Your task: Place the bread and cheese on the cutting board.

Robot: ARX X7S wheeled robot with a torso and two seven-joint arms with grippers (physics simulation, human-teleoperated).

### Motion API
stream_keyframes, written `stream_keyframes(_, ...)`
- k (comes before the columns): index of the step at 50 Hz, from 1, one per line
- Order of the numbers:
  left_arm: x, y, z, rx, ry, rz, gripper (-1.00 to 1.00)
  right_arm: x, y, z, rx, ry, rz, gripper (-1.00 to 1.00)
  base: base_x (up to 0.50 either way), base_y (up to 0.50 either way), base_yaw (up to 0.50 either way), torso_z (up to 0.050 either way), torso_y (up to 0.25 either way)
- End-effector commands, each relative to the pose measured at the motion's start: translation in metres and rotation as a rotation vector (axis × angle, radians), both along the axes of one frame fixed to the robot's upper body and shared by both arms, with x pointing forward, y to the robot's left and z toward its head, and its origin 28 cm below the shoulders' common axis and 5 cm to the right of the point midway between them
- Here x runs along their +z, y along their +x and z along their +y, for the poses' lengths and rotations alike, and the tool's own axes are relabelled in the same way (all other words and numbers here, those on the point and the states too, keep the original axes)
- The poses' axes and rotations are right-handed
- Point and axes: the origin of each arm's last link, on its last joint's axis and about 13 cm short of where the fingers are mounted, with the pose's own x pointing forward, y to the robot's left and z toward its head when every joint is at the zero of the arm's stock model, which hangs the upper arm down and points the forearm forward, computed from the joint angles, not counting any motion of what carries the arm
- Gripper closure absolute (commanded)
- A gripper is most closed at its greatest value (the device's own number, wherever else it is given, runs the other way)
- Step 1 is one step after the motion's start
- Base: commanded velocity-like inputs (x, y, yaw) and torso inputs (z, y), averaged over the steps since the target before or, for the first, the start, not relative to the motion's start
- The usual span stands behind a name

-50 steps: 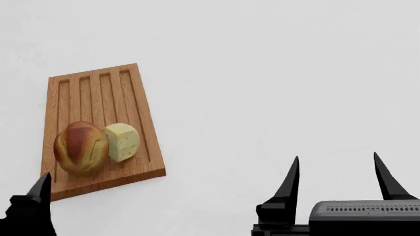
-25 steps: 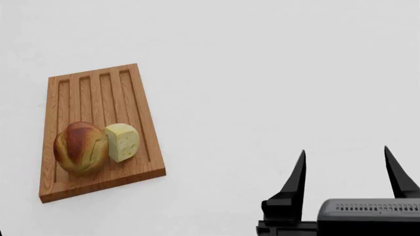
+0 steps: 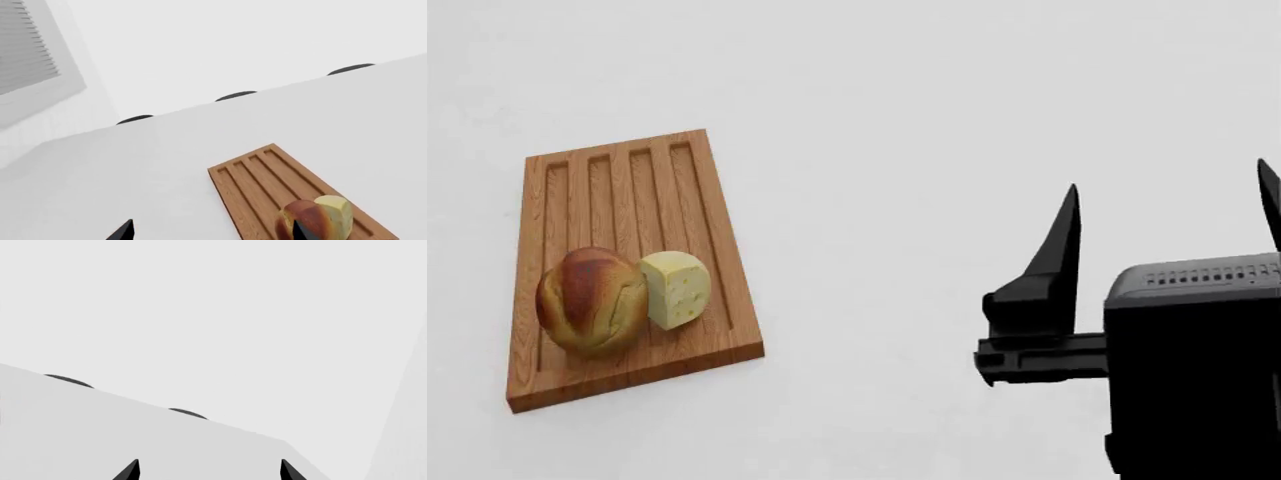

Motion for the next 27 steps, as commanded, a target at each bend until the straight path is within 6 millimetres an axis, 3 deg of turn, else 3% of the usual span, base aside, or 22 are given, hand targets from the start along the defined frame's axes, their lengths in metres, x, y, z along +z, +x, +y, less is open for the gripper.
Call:
stream_keyframes(1, 0.043, -0.005, 0.022, 0.015, -0.035, 0.005, -1.00, 0.047, 0.011, -0.015, -0.006, -0.032, -0.034, -1.00, 0.00, 0.00, 0.00, 0.000, 0.000)
stream_keyframes(6, 0.054, -0.006, 0.038, 0.030, -0.058, 0.029, -1.00, 0.063, 0.015, -0.022, -0.003, -0.035, -0.026, -1.00, 0.00, 0.00, 0.00, 0.000, 0.000)
stream_keyframes(14, 0.061, 0.001, 0.044, -0.014, -0.176, 0.044, -1.00, 0.084, 0.031, -0.025, 0.040, -0.021, 0.018, -1.00, 0.00, 0.00, 0.00, 0.000, 0.000)
stream_keyframes(19, 0.089, 0.006, 0.049, -0.014, -0.227, -0.007, -1.00, 0.095, 0.040, -0.027, 0.073, 0.034, 0.025, -1.00, 0.00, 0.00, 0.00, 0.000, 0.000)
stream_keyframes(27, 0.106, 0.028, 0.051, -0.022, -0.211, 0.035, -1.00, 0.114, 0.061, -0.024, 0.086, -0.036, 0.077, -1.00, 0.00, 0.00, 0.00, 0.000, 0.000)
